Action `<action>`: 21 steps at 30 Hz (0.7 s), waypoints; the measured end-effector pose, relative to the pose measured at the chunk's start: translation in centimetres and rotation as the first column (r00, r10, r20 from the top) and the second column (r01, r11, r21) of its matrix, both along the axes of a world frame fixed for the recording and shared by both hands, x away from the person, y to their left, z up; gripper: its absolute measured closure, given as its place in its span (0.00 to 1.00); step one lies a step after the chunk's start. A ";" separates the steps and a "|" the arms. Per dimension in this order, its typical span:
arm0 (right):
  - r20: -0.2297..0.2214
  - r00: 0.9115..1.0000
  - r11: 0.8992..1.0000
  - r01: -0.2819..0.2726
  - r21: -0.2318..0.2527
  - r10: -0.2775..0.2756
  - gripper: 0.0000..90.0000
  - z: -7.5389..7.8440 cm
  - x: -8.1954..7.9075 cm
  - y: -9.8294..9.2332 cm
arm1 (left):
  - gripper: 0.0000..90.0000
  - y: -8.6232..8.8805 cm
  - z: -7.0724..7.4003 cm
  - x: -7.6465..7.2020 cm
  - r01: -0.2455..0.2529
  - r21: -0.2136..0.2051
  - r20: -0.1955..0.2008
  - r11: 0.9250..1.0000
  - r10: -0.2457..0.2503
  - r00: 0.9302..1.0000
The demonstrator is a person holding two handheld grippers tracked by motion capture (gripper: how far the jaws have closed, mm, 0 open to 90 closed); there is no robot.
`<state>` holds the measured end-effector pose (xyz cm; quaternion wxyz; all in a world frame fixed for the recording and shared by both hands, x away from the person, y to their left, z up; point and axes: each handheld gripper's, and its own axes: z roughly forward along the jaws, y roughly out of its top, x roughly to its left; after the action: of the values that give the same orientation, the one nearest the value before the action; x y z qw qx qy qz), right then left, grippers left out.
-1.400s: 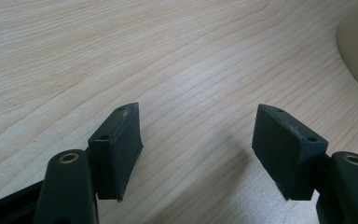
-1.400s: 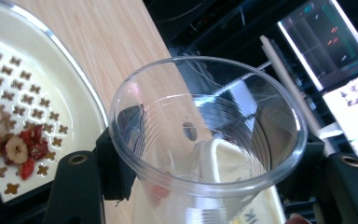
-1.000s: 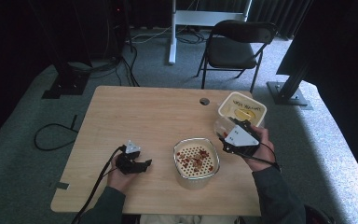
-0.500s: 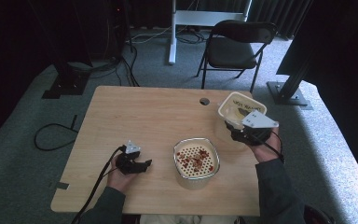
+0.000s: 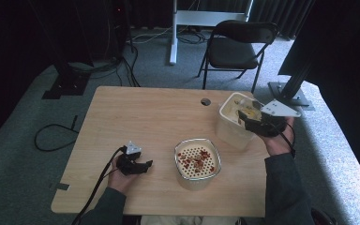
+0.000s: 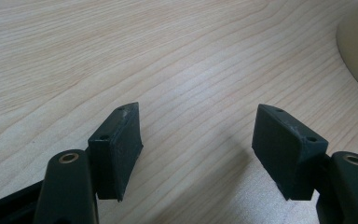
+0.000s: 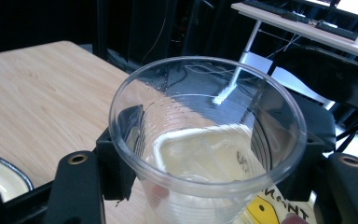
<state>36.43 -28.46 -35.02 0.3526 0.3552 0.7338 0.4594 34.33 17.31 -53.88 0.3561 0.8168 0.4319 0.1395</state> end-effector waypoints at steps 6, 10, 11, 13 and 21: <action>-0.010 1.000 1.000 0.023 0.021 -0.023 0.38 0.2 0.4 -0.8 | 0.37 0.0 0.0 0.0 -0.001 0.000 0.001 1.000 0.001 1.000; -0.011 0.999 0.999 0.034 0.030 -0.033 0.38 0.5 0.7 -1.1 | 0.37 0.0 0.0 0.0 0.000 0.000 0.001 1.000 0.000 1.000; -0.010 0.999 0.999 0.043 0.032 -0.043 0.38 0.7 0.8 -1.4 | 0.37 0.0 0.0 0.0 0.000 0.000 0.001 1.000 0.000 1.000; -0.008 0.999 0.998 0.054 0.035 -0.053 0.38 0.8 1.1 -1.6 | 0.37 0.0 0.0 0.0 -0.001 -0.001 0.001 1.000 0.001 1.000; -0.019 0.995 0.994 0.096 0.048 -0.096 0.38 1.2 2.1 -2.6 | 0.37 0.0 0.0 0.0 0.000 0.000 0.001 1.000 0.000 1.000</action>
<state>38.54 -31.09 -33.85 0.3594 0.4024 0.7074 0.4565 34.33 17.31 -53.89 0.3565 0.8166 0.4318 0.1401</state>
